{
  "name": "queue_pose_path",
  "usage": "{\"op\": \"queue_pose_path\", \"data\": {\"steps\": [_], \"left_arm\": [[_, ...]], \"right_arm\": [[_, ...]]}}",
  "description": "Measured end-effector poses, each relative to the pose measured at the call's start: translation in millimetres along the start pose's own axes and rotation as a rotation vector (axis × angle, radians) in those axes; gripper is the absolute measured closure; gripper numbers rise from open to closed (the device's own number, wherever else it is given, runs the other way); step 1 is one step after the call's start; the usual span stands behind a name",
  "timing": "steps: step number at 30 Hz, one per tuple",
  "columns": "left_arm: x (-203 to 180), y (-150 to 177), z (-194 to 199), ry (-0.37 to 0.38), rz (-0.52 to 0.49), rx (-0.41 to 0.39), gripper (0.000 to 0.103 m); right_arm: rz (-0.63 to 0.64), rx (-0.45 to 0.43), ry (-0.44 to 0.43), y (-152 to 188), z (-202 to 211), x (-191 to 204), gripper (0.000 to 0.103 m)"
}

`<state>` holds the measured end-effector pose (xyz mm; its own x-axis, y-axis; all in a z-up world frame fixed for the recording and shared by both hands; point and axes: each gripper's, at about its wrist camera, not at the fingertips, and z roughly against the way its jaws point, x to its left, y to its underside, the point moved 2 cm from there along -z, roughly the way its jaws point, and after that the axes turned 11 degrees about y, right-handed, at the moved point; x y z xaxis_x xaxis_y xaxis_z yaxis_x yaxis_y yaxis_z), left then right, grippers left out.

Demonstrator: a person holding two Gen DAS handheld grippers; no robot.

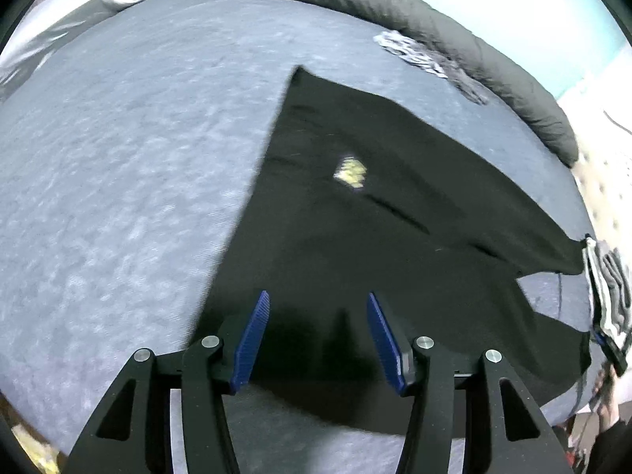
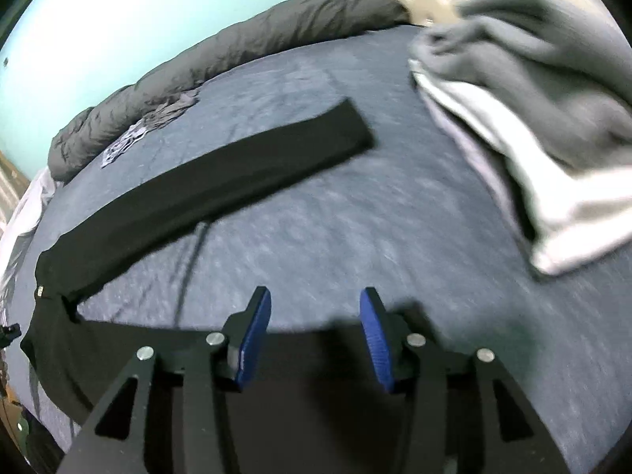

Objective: Fold clothes

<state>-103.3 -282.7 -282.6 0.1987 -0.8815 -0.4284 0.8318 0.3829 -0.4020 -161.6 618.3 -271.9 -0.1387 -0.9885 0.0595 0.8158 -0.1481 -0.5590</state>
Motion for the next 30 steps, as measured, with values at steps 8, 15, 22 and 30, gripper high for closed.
{"op": "queue_pose_path", "data": {"steps": [8, 15, 22, 30], "left_arm": [[16, 21, 37, -0.03, -0.011, -0.021, 0.047], [18, 32, 46, -0.054, -0.021, -0.039, 0.046], [23, 26, 34, -0.09, -0.023, -0.054, 0.046], [34, 12, 14, -0.118, -0.003, -0.053, 0.045]], "right_arm": [[-0.039, 0.01, 0.04, 28, 32, -56, 0.045], [-0.026, 0.034, 0.017, 25, 25, -58, 0.045], [0.031, 0.059, 0.008, 16, 8, -51, 0.045], [0.096, 0.104, 0.024, 10, -25, -41, 0.047]]}}
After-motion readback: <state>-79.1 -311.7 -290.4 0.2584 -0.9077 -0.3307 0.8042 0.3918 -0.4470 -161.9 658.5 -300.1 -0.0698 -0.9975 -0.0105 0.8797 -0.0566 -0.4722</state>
